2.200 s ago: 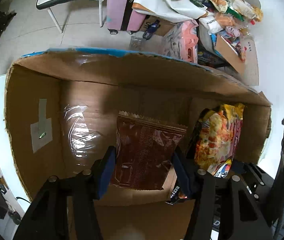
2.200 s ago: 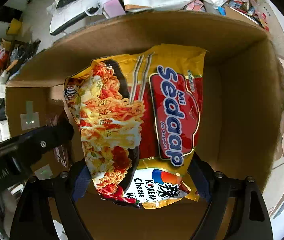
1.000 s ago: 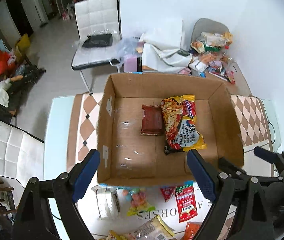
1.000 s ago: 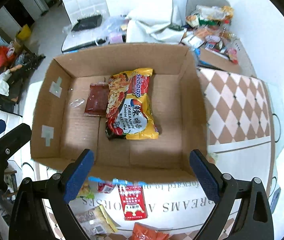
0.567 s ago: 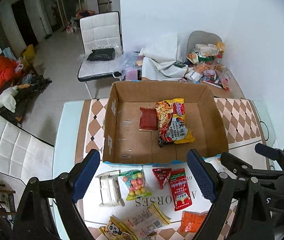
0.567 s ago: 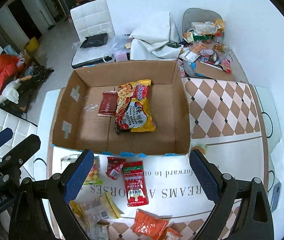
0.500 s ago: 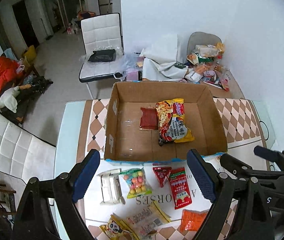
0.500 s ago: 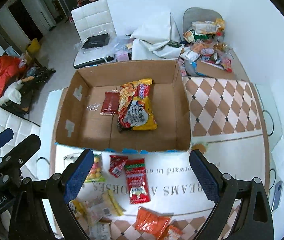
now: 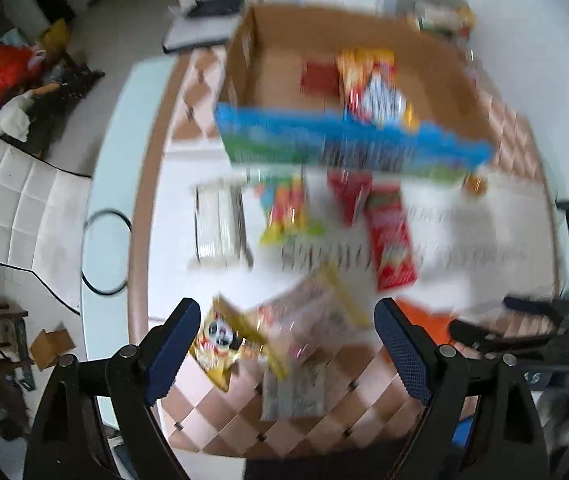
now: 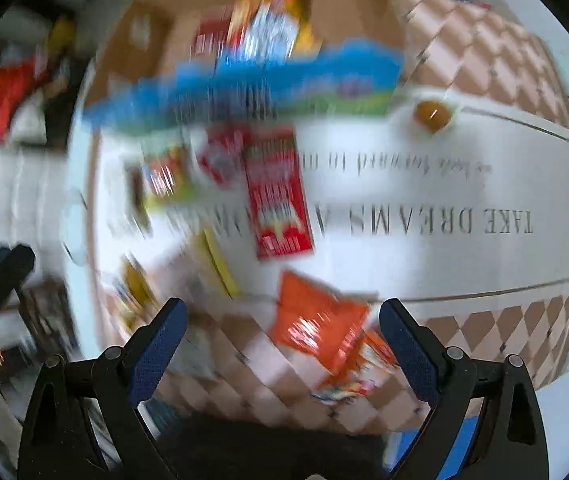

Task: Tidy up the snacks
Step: 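Grasp the clear cracker bag with left tool while right tool grasps the orange chip bag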

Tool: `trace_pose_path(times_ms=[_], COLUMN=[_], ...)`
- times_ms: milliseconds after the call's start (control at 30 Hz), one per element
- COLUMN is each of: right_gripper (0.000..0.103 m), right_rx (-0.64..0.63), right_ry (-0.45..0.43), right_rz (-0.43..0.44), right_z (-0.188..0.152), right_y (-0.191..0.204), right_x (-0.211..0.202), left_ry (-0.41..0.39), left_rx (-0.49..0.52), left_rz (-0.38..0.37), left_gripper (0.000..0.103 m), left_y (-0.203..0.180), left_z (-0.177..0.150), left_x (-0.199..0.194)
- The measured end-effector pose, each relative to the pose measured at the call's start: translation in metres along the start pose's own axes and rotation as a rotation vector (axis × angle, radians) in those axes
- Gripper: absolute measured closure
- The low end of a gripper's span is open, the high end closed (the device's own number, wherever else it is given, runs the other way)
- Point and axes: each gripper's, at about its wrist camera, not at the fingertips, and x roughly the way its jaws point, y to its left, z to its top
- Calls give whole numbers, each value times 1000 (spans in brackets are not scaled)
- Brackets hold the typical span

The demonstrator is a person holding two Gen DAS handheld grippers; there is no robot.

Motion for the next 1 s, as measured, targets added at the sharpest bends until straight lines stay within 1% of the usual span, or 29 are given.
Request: trace_pose_path(times_ms=[133, 233, 300, 367, 467, 533, 600, 700, 767, 900, 1000], right_gripper=[4, 5, 5, 4, 4, 4, 4, 4, 4, 4, 4], right_rx=[-160, -221, -253, -270, -282, -287, -289, -297, -307, -359, -420], right_ry=[100, 142, 159, 172, 190, 198, 210, 224, 234, 262, 276], right_rz=[-107, -138, -148, -157, -158, -159, -162, -165, -161, -148, -165], right_z=[-11, -12, -15, -17, -21, -23, -23, -22, -25, -33, -41], right_y=[6, 7, 8, 7, 5, 1, -1, -3, -4, -5, -2], right_x=[45, 64, 74, 82, 88, 92, 97, 104, 108, 117, 125], left_ry=[80, 151, 185, 211, 267, 308, 337, 361, 362, 377, 379], left_rx=[147, 278, 346, 412, 509, 548, 559, 516, 509, 543, 560], left_rz=[50, 80, 99, 100, 57, 38, 24, -4, -6, -20, -7], left_gripper=[14, 14, 14, 14, 14, 14, 14, 14, 14, 14, 14], left_y=[-10, -19, -21, -28, -43, -51, -55, -56, -58, -64, -62], left_z=[-11, -12, -12, -13, -18, -20, -21, -15, -14, -21, -27], left_x=[41, 75, 96, 111, 130, 140, 148, 155, 157, 155, 150])
